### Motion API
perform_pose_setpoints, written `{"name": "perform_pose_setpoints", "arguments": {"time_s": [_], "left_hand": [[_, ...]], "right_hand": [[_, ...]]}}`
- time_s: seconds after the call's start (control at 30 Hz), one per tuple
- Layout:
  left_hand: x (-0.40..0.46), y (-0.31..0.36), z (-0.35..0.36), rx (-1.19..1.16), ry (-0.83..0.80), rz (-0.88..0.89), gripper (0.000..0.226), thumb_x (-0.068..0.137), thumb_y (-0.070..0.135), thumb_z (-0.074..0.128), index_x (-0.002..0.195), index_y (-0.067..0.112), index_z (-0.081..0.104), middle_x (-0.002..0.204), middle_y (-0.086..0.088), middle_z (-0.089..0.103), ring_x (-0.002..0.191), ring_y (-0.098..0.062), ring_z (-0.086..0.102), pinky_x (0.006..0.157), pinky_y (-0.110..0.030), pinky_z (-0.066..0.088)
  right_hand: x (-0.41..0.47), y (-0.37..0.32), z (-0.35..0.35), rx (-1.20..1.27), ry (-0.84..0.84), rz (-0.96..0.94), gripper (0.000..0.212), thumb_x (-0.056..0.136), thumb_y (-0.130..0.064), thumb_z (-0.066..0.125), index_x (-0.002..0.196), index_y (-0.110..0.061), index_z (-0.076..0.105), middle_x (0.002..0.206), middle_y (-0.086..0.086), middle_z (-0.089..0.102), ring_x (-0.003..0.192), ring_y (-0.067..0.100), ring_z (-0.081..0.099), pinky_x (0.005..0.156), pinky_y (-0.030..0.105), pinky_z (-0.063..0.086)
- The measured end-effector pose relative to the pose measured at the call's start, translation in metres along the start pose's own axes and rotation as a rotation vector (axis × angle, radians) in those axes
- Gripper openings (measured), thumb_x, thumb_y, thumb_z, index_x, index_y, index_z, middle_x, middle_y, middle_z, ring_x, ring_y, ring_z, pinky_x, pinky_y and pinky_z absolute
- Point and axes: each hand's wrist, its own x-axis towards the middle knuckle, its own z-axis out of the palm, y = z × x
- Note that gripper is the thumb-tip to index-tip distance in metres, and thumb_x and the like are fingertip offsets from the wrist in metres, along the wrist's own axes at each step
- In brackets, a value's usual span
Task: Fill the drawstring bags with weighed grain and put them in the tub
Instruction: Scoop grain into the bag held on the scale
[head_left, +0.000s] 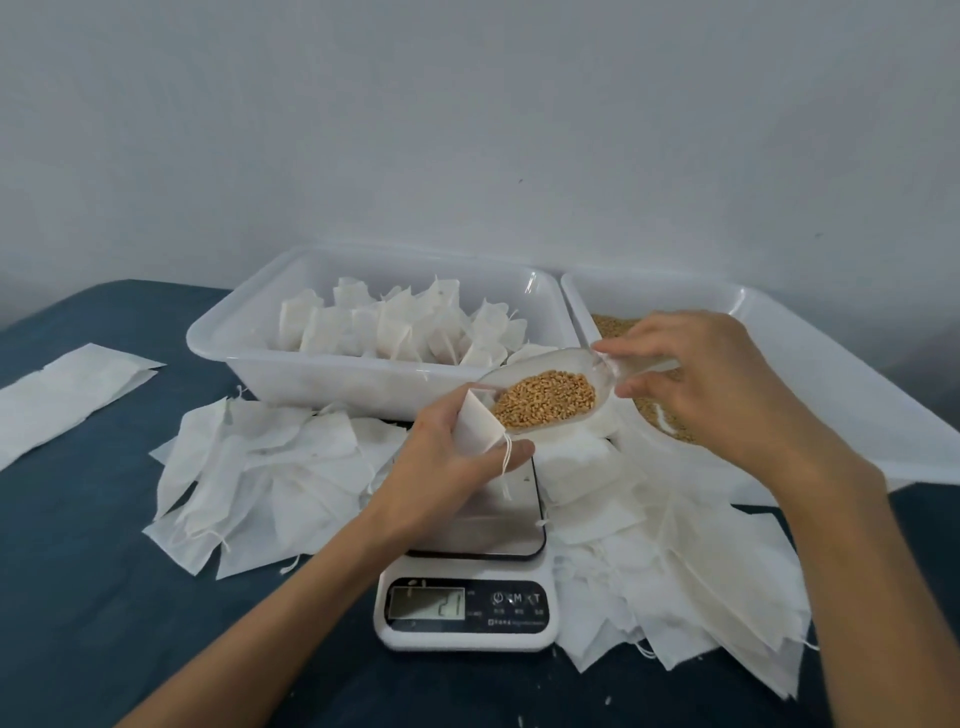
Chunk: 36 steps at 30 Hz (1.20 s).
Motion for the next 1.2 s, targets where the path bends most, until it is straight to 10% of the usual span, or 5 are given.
{"name": "perform_pose_setpoints", "arguments": {"time_s": [0.23, 0.47, 0.67, 1.2], "left_hand": [[-0.002, 0.002, 0.003, -0.036, -0.008, -0.013, 0.050, 0.078, 0.031, 0.087, 0.124, 0.026, 0.068, 0.114, 0.003, 0.078, 0.110, -0.017, 0.072, 0.102, -0.047, 0.056], [-0.005, 0.010, 0.004, -0.229, -0.122, -0.035, 0.065, 0.082, 0.018, 0.084, 0.141, 0.023, 0.058, 0.127, -0.003, 0.074, 0.122, -0.020, 0.069, 0.099, -0.031, 0.057], [-0.003, 0.013, 0.000, -0.233, -0.148, -0.015, 0.066, 0.086, 0.020, 0.084, 0.142, 0.041, 0.056, 0.135, 0.002, 0.069, 0.124, -0.023, 0.068, 0.105, -0.036, 0.054], [-0.003, 0.012, 0.003, -0.324, -0.051, -0.044, 0.044, 0.090, -0.002, 0.076, 0.129, 0.015, 0.067, 0.108, -0.007, 0.077, 0.101, -0.011, 0.072, 0.082, -0.018, 0.056]], "right_hand": [[-0.009, 0.001, 0.001, -0.044, 0.151, -0.053, 0.029, 0.081, -0.020, 0.081, 0.104, -0.030, 0.066, 0.100, -0.015, 0.068, 0.098, -0.009, 0.046, 0.109, 0.034, 0.026], [-0.010, -0.004, -0.001, -0.229, 0.289, -0.125, 0.026, 0.085, -0.019, 0.078, 0.108, -0.026, 0.069, 0.106, -0.012, 0.066, 0.113, 0.015, 0.057, 0.123, 0.057, 0.002], [-0.011, -0.007, 0.000, -0.277, 0.351, -0.173, 0.025, 0.086, -0.018, 0.077, 0.109, -0.025, 0.071, 0.109, -0.008, 0.068, 0.114, 0.019, 0.057, 0.123, 0.059, 0.000], [-0.012, -0.004, 0.009, -0.226, 0.284, -0.161, 0.023, 0.090, -0.017, 0.069, 0.111, -0.024, 0.072, 0.108, -0.011, 0.067, 0.111, 0.017, 0.056, 0.122, 0.061, 0.000]]}}
